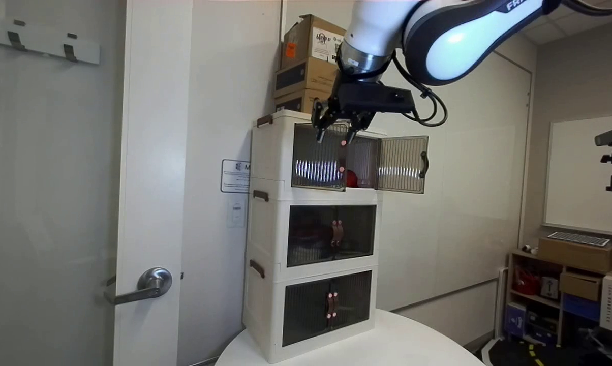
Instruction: Close the open cabinet doors
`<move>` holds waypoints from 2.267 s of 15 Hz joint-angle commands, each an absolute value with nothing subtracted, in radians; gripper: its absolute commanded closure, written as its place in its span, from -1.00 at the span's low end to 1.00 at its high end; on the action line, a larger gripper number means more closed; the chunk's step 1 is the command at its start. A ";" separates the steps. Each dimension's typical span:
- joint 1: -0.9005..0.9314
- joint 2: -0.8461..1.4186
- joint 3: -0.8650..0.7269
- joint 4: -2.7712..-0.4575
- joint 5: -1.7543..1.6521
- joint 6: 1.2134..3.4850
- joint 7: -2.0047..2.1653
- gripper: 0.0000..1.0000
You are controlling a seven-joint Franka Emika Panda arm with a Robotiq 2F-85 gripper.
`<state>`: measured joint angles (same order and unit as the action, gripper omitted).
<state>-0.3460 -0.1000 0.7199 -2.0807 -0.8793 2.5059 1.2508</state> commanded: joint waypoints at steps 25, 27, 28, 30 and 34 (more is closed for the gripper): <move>0.083 0.386 0.046 -1.608 -1.497 2.382 1.548 1.00; 0.072 0.371 0.060 -1.614 -1.455 2.419 1.550 1.00; 0.070 0.361 0.069 -1.617 -1.423 2.444 1.554 1.00; 0.066 0.331 0.088 -1.629 -1.330 2.512 1.549 1.00; 0.044 0.249 0.152 -1.700 -1.115 2.626 1.512 1.00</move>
